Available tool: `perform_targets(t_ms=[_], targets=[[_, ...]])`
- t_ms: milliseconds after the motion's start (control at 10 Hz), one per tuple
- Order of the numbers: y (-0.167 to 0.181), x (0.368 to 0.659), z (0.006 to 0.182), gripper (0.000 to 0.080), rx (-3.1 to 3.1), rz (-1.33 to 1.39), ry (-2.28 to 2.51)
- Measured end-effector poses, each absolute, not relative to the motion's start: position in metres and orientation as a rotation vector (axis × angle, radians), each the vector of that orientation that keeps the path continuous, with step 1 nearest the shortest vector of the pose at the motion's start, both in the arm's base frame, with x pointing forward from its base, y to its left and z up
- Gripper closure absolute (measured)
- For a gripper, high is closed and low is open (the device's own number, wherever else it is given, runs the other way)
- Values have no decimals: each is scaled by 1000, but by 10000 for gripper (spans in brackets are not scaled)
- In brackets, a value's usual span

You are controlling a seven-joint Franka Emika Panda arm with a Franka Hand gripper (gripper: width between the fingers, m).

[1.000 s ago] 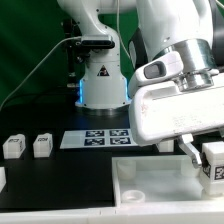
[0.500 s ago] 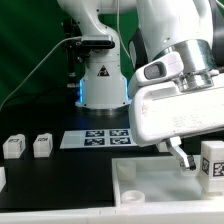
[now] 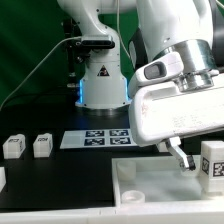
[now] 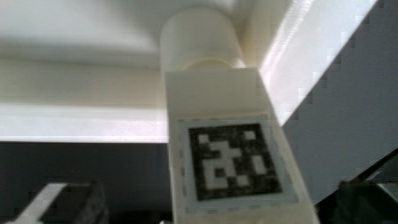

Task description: Assemble one leg

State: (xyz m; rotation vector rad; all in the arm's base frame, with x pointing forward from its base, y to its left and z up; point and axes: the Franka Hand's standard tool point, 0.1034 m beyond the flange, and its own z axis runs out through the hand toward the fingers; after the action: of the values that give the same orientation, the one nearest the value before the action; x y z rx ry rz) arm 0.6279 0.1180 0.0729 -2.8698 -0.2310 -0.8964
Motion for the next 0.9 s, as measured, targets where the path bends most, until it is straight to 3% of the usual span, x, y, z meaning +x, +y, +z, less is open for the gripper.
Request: perform_targets(t_ms=[200,300,600,900], targets=[[120,626,73,151,-2895,-796,-247],[119,625,82,151,-2906,-751,-233],[113,625,97,151,-2980,-173,-263],[117,617,89,151,-2933,383,-304]])
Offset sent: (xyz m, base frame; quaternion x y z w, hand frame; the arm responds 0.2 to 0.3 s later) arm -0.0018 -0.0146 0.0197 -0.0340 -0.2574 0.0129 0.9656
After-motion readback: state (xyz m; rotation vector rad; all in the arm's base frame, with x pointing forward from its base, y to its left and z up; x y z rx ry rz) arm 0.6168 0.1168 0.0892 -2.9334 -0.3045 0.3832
